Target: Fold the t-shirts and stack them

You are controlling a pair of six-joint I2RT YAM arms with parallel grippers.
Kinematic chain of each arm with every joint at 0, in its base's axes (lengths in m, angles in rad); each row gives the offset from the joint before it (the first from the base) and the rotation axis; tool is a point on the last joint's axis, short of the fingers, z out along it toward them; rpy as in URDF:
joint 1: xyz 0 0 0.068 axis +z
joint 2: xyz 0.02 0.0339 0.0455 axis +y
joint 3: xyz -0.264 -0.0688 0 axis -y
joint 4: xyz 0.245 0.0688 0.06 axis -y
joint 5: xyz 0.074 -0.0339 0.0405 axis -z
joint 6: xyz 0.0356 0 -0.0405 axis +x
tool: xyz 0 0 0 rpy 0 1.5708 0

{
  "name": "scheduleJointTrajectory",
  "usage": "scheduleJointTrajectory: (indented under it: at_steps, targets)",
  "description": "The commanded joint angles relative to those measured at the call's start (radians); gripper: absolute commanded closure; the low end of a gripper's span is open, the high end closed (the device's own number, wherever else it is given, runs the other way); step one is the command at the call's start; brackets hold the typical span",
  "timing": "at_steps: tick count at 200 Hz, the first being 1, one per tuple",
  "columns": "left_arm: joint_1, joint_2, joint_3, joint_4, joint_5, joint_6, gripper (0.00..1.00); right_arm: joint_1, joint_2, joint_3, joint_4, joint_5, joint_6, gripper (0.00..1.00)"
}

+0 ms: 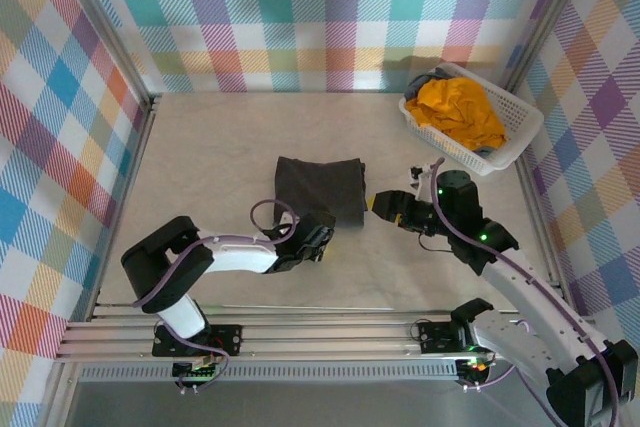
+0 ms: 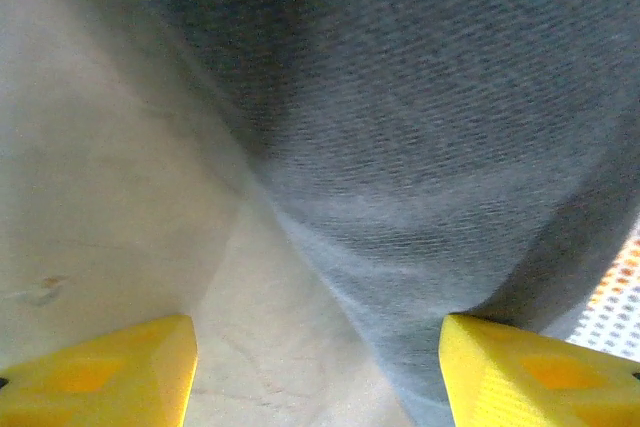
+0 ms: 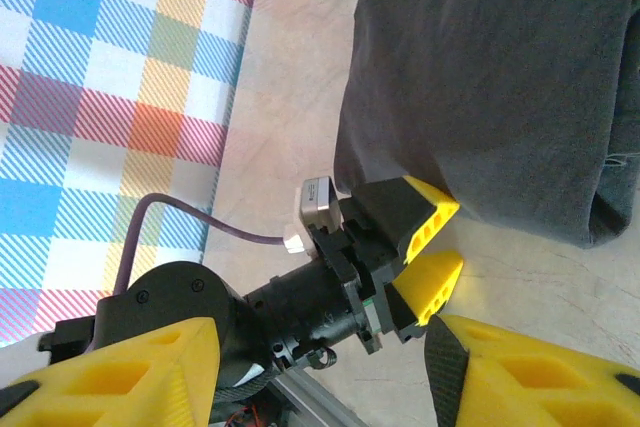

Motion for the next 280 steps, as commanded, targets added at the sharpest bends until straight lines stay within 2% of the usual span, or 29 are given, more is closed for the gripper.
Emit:
scheduleJointTrajectory:
  at_steps: [1,62,96,128,156,215,253,280]
  targets:
    - [-0.008,0.027,0.028,0.111,-0.087,-0.075,0.35,-0.003,0.007,0.011,-0.009,-0.013,0.004,0.43]
    - [0.022,0.149,0.096,0.172,-0.127,-0.130,0.42,0.000,0.026,-0.010,0.005,-0.029,0.013,0.45]
    - [0.069,0.195,0.125,0.153,-0.173,-0.144,0.74,0.000,0.026,-0.025,0.016,-0.035,0.022,0.45]
    - [0.153,0.222,0.108,0.218,-0.181,-0.127,1.00,0.001,0.018,-0.022,0.002,-0.034,0.018,0.46]
    - [0.270,0.210,0.095,0.237,-0.122,-0.036,1.00,0.001,0.010,-0.016,-0.012,-0.032,0.015,0.46]
    - [0.659,0.207,0.140,0.202,0.151,0.272,1.00,0.000,0.026,0.003,-0.021,-0.029,0.000,0.46]
    - [0.880,0.316,0.357,0.064,0.335,0.489,1.00,-0.002,0.061,0.016,-0.013,-0.028,-0.009,0.46]
    - [0.965,0.442,0.542,-0.036,0.415,0.594,1.00,-0.005,0.106,0.037,0.000,-0.029,-0.011,0.46]
